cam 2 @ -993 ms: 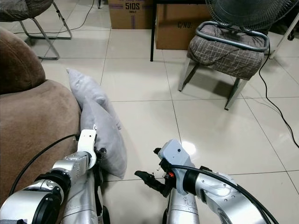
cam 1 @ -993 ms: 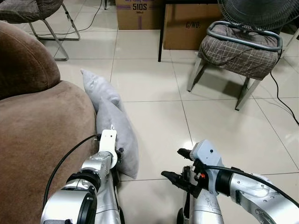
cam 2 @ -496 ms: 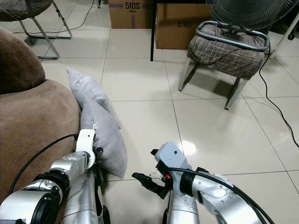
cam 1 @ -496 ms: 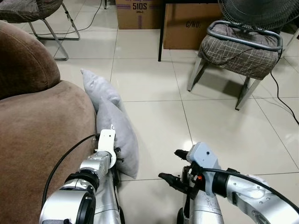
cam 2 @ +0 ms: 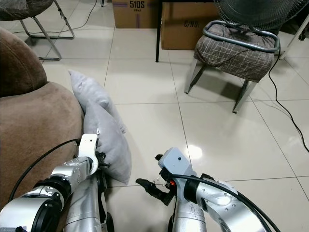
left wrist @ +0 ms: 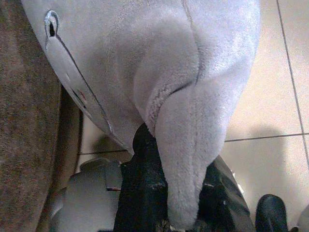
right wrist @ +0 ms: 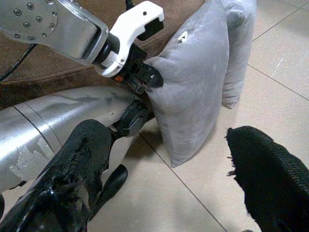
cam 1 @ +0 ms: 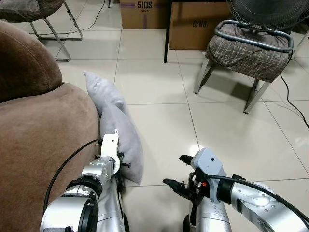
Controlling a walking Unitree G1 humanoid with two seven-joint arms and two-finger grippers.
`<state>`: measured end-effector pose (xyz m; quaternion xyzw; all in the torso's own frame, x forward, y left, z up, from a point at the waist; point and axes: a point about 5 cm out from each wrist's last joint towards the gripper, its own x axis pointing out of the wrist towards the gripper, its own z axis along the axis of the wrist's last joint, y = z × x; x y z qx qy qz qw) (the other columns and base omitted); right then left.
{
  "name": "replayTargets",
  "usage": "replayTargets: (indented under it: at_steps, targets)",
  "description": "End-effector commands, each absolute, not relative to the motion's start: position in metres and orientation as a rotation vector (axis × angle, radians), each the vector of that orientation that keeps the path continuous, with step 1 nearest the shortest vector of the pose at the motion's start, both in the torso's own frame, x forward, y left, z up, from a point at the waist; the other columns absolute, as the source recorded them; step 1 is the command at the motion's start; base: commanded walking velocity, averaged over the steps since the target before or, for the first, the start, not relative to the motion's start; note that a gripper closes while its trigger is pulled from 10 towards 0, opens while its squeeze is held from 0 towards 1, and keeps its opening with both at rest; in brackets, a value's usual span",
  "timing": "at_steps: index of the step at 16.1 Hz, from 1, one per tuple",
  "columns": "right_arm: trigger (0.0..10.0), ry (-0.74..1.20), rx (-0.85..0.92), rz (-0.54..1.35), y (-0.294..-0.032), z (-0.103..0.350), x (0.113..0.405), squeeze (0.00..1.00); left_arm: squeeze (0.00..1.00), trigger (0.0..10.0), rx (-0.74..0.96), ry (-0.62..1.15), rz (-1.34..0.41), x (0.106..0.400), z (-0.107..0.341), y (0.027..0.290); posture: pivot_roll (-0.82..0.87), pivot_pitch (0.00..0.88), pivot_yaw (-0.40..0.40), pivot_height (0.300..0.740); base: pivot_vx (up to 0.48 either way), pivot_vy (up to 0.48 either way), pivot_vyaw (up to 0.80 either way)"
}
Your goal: Move the pillow to the sofa from floor
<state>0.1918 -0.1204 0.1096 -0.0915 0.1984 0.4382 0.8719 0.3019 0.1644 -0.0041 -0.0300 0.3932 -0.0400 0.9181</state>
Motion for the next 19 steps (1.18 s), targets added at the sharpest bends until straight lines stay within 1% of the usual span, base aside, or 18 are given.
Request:
replayTargets:
  at_steps: [1,3,5,8,10,11,12,14,16,17,19]
  targets:
    - [10.0,0.409,-0.208,0.910,-0.121,0.108,0.193,0.00,0.00,0.0,-0.085,0.809,-0.090,0.303,-0.004,0.162,-0.06,0.028,0.018,0.521,0.000,0.000,0.00]
    - [10.0,0.395,-0.216,0.905,-0.120,0.108,0.197,0.00,0.00,0.0,-0.104,0.795,-0.099,0.304,-0.002,0.160,-0.05,0.016,0.018,0.521,0.000,0.000,0.00]
    - [10.0,0.385,-0.219,0.888,-0.121,0.107,0.204,0.00,0.00,0.0,-0.157,0.741,-0.136,0.311,0.006,0.156,-0.04,0.000,0.018,0.521,0.000,0.000,0.00]
    - [10.0,0.345,-0.216,0.764,-0.125,0.103,0.217,0.00,0.00,0.0,-0.194,0.635,-0.208,0.320,0.022,0.155,-0.01,0.000,0.019,0.521,0.000,0.000,0.00]
    - [10.0,0.309,-0.183,0.671,-0.127,0.103,0.224,0.00,0.00,0.0,-0.213,0.522,-0.265,0.325,0.039,0.155,0.02,0.000,0.009,0.521,0.000,0.000,0.00]
    - [10.0,0.236,-0.128,0.591,-0.127,0.109,0.229,0.00,0.00,0.0,-0.194,0.357,-0.313,0.327,0.067,0.155,0.05,0.000,-0.002,0.521,0.000,0.000,0.00]
    - [10.0,0.199,-0.122,0.558,-0.128,0.113,0.231,0.00,0.00,0.0,-0.193,0.298,-0.337,0.326,0.080,0.154,0.06,0.000,-0.006,0.521,0.000,0.000,0.00]
    - [10.0,0.114,-0.051,0.453,-0.133,0.124,0.239,0.00,0.00,0.0,-0.176,0.029,-0.472,0.312,0.142,0.140,0.06,0.000,0.010,0.521,0.000,0.000,0.00]
    - [10.0,0.045,-0.008,0.423,-0.136,0.136,0.240,0.00,0.00,0.0,-0.176,-0.077,-0.501,0.299,0.172,0.131,0.08,0.000,0.003,0.526,0.000,0.000,0.00]
    - [10.0,0.024,-0.034,0.409,-0.138,0.139,0.243,0.00,0.00,0.0,-0.132,-0.155,-0.485,0.289,0.194,0.124,0.07,0.000,0.005,0.541,0.000,0.000,0.00]
    - [10.0,-0.002,-0.056,0.395,-0.141,0.144,0.250,0.00,0.00,0.0,-0.138,-0.213,-0.455,0.282,0.214,0.118,0.06,0.000,0.011,0.561,0.000,0.000,0.00]
